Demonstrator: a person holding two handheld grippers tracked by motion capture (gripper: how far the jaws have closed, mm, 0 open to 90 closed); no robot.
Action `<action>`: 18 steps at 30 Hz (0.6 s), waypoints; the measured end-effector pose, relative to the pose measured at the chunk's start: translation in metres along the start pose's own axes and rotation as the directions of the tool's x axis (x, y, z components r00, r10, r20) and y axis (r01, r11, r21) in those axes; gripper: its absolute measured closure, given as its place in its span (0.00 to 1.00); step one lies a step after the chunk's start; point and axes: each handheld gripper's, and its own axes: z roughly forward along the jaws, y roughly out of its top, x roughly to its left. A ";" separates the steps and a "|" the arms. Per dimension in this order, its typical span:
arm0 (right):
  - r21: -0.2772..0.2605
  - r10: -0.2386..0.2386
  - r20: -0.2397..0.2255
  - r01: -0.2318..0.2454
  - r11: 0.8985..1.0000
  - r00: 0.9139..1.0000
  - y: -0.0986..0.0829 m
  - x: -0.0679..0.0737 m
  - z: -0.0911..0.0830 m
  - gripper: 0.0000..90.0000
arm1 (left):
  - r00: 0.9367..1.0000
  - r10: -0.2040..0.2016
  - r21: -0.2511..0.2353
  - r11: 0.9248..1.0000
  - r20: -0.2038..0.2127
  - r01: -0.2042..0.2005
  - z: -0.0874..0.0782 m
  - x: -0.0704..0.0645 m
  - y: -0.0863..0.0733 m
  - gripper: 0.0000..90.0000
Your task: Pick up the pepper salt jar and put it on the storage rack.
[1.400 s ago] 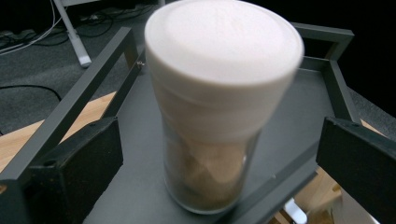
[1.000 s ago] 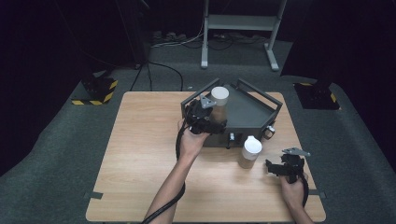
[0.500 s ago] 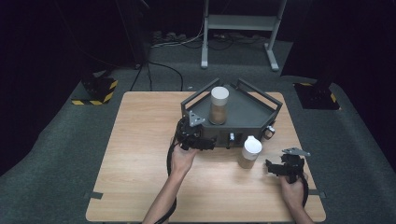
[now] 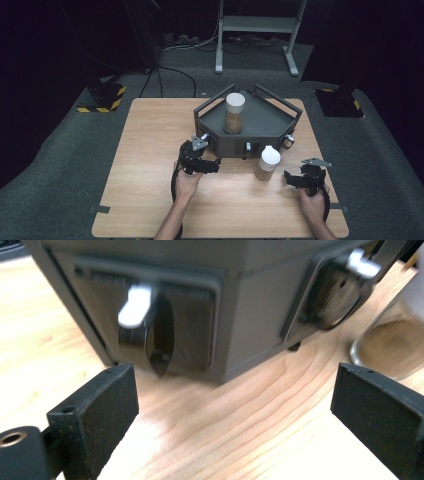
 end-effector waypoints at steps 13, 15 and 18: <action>0.003 0.003 0.003 -0.003 1.000 1.000 0.001 0.001 0.001 0.03 | 0.998 -0.037 0.053 0.998 -0.055 0.040 0.030 0.003 -0.034 0.05; 0.003 0.004 0.003 -0.004 1.000 1.000 0.001 0.001 0.001 0.03 | 0.997 -0.042 0.056 0.997 -0.067 0.046 0.031 0.003 -0.038 0.05; 0.003 0.003 0.003 -0.003 1.000 1.000 0.001 0.001 0.001 0.03 | 0.996 -0.040 0.057 0.997 -0.074 0.044 0.032 0.002 -0.040 0.05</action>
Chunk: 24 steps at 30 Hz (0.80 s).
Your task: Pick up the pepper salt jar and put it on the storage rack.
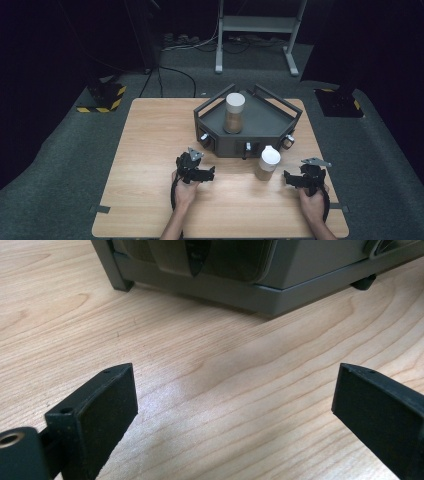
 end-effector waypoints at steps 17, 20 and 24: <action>0.000 0.001 0.001 -0.001 1.000 1.000 0.000 0.000 0.000 0.03 | 0.998 0.008 0.026 1.000 -0.066 -0.006 0.013 -0.007 -0.002 0.05; 0.000 0.001 0.001 -0.001 1.000 1.000 0.000 0.000 0.000 0.03 | 0.997 -0.007 0.044 0.999 -0.076 0.010 0.016 -0.005 -0.005 0.05; 0.000 0.000 0.002 0.000 1.000 1.000 0.000 0.001 0.000 0.03 | 0.997 -0.013 0.037 0.999 -0.082 0.016 0.015 -0.005 -0.006 0.05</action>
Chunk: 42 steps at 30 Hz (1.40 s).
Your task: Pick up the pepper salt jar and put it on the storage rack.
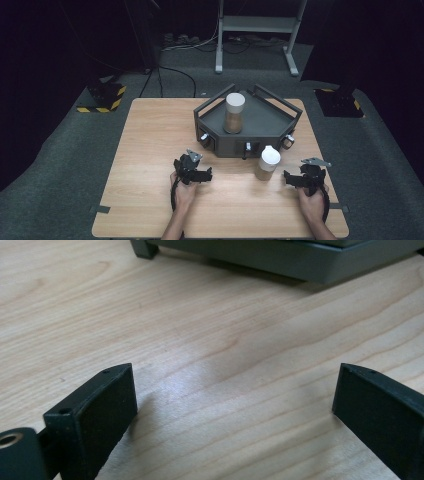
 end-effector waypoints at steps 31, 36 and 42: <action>0.000 -0.004 -0.004 0.004 1.000 1.000 0.000 -0.001 0.000 0.02 | 1.000 -0.010 0.017 1.000 -0.010 0.010 0.003 0.001 0.004 0.03; 0.000 -0.004 -0.004 0.004 1.000 1.000 0.000 -0.001 0.000 0.02 | 1.000 -0.009 0.017 1.000 -0.011 0.009 0.003 0.001 0.004 0.03; 0.000 -0.004 -0.003 0.004 1.000 1.000 0.000 -0.001 0.000 0.02 | 1.000 -0.010 0.018 1.000 -0.011 0.010 0.003 0.001 0.004 0.03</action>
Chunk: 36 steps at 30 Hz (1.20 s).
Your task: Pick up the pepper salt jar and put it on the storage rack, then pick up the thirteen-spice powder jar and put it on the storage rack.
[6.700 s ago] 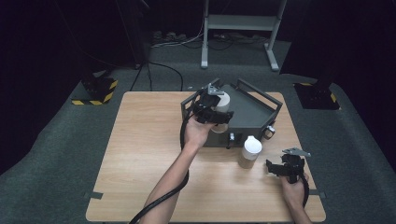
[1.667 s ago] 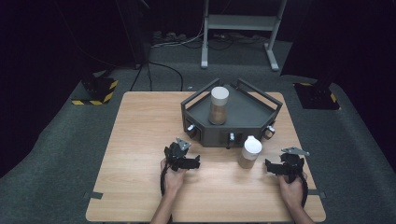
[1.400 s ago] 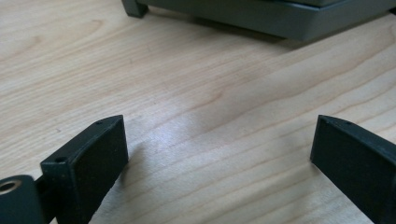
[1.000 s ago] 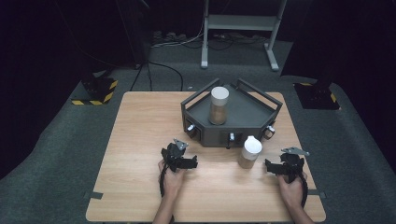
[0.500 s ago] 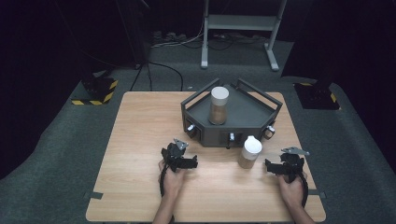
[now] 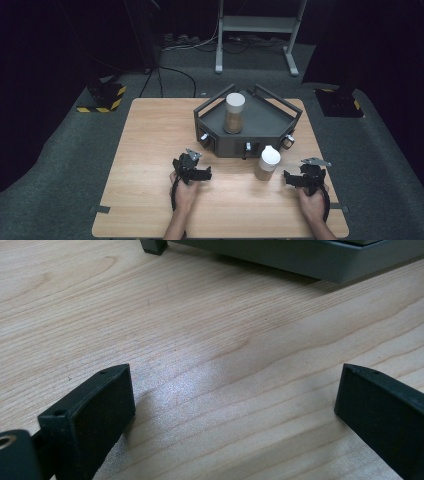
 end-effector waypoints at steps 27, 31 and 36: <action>0.001 0.001 -0.001 -0.001 1.000 1.000 0.000 0.000 0.000 0.02 | 1.000 -0.001 0.001 1.000 0.000 0.001 0.000 0.000 0.001 0.03; 0.003 0.002 -0.001 -0.002 1.000 1.000 0.001 0.000 0.000 0.02 | 1.000 -0.001 0.001 1.000 0.000 0.001 0.001 0.000 0.001 0.03; 0.005 0.009 0.006 -0.009 1.000 1.000 0.001 0.001 0.000 0.01 | 1.000 -0.003 0.000 1.000 0.000 0.003 0.001 0.000 0.000 0.03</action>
